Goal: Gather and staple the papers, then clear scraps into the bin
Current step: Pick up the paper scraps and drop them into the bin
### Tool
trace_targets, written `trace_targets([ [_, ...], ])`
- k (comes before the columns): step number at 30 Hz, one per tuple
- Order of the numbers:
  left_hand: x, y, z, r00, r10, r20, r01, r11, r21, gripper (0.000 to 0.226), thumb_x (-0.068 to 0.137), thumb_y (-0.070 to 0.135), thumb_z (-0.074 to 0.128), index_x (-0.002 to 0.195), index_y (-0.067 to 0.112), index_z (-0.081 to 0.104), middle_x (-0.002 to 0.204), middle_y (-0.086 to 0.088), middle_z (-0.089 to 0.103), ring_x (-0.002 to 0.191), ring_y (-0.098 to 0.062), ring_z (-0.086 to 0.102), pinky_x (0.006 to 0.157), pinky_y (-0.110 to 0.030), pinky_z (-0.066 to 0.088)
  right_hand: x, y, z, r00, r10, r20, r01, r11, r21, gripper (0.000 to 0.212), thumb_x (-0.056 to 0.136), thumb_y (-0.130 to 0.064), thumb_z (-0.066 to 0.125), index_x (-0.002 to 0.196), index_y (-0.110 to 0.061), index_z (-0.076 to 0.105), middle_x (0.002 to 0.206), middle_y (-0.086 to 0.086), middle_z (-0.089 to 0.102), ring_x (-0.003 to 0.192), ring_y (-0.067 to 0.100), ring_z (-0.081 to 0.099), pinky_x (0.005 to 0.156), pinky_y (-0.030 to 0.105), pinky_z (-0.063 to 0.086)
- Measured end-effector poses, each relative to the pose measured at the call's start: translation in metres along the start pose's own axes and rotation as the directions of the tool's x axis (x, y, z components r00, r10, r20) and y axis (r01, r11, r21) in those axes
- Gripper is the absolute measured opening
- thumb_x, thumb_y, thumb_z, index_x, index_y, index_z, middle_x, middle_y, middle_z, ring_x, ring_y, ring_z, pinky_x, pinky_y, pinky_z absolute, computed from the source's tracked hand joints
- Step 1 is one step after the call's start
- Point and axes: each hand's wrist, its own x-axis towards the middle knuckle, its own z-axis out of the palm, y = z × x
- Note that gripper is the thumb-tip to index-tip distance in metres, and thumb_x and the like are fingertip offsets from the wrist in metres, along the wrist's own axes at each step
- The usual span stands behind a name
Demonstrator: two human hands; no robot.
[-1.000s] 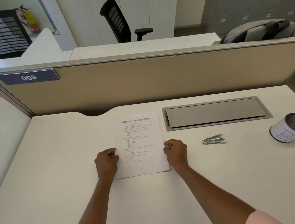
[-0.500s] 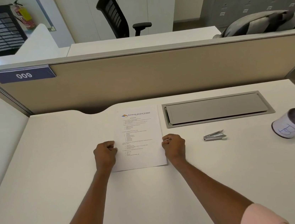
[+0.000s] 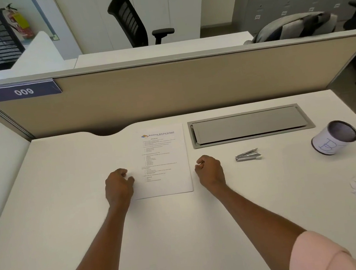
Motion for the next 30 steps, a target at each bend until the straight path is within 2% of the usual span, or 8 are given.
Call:
trace_targets([
  [5,-0.048,0.003,0.000,0.995,0.064,-0.077,-0.060,0.997,0.049,0.041,0.100,0.014,0.063,0.141,0.006,0.063,0.148,-0.014,0.061,0.136,-0.036,0.057,0.110,-0.049,0.046,-0.042,0.014,-0.020,0.978,-0.198,0.063,0.207,0.944,-0.256,0.033,0.102,-0.018,0.053,0.133,-0.010,0.060,0.132,0.007,0.061,0.123,0.027,0.058,0.099,0.041,0.051],
  [8,-0.080,-0.002,0.010,0.986,0.165,-0.022,-0.160,0.977,0.141,0.050,0.100,0.013,0.062,0.148,0.002,0.056,0.157,-0.017,0.054,0.145,-0.039,0.046,0.118,-0.053,0.040,-0.073,0.029,-0.032,0.937,-0.331,0.112,0.349,0.866,-0.358,0.039,0.103,-0.018,0.051,0.141,-0.008,0.053,0.144,0.008,0.054,0.133,0.027,0.051,0.106,0.039,0.047],
  [11,-0.114,-0.003,0.025,0.975,0.219,0.029,-0.221,0.957,0.186,0.055,0.099,0.013,0.062,0.152,0.001,0.052,0.161,-0.021,0.049,0.149,-0.041,0.042,0.122,-0.054,0.036,-0.104,0.052,-0.042,0.912,-0.392,0.120,0.407,0.832,-0.378,0.046,0.102,-0.019,0.054,0.147,-0.008,0.050,0.156,0.010,0.047,0.143,0.027,0.044,0.116,0.039,0.040],
  [14,-0.154,0.001,0.043,0.967,0.247,0.067,-0.255,0.949,0.185,0.055,0.098,0.013,0.063,0.151,0.003,0.053,0.160,-0.024,0.048,0.148,-0.043,0.044,0.123,-0.056,0.033,-0.138,0.082,-0.051,0.904,-0.416,0.098,0.419,0.819,-0.392,0.049,0.099,-0.018,0.057,0.147,-0.007,0.050,0.156,0.013,0.048,0.144,0.030,0.045,0.120,0.039,0.036],
  [18,-0.217,0.008,0.070,0.940,0.316,0.131,-0.336,0.925,0.178,0.054,0.097,0.013,0.065,0.150,0.004,0.055,0.158,-0.023,0.050,0.145,-0.044,0.046,0.121,-0.059,0.033,-0.178,0.134,-0.066,0.892,-0.450,0.031,0.421,0.806,-0.416,0.048,0.091,-0.016,0.066,0.138,-0.009,0.058,0.147,0.014,0.058,0.135,0.032,0.057,0.115,0.041,0.044],
  [22,-0.274,0.020,0.104,0.903,0.365,0.225,-0.406,0.897,0.174,0.054,0.097,0.014,0.066,0.149,0.006,0.055,0.158,-0.021,0.051,0.146,-0.041,0.046,0.123,-0.058,0.032,-0.205,0.183,-0.093,0.920,-0.392,-0.001,0.357,0.838,-0.412,0.047,0.094,-0.017,0.063,0.140,-0.011,0.057,0.149,0.011,0.057,0.138,0.029,0.054,0.118,0.041,0.043],
  [25,-0.308,0.042,0.130,0.879,0.389,0.277,-0.443,0.880,0.169,0.054,0.098,0.015,0.065,0.151,0.007,0.054,0.160,-0.018,0.050,0.149,-0.038,0.045,0.125,-0.054,0.031,-0.211,0.213,-0.118,0.920,-0.381,-0.089,0.317,0.859,-0.403,0.045,0.092,-0.018,0.067,0.136,-0.011,0.061,0.143,0.010,0.061,0.133,0.028,0.059,0.113,0.042,0.048],
  [30,-0.352,0.089,0.176,0.852,0.419,0.313,-0.482,0.862,0.157,0.054,0.102,0.020,0.061,0.154,0.012,0.051,0.164,-0.014,0.046,0.153,-0.033,0.040,0.128,-0.050,0.027,-0.201,0.262,-0.177,0.919,-0.334,-0.207,0.248,0.902,-0.354,0.042,0.093,-0.022,0.064,0.134,-0.013,0.061,0.136,0.005,0.064,0.130,0.024,0.059,0.111,0.039,0.049],
])
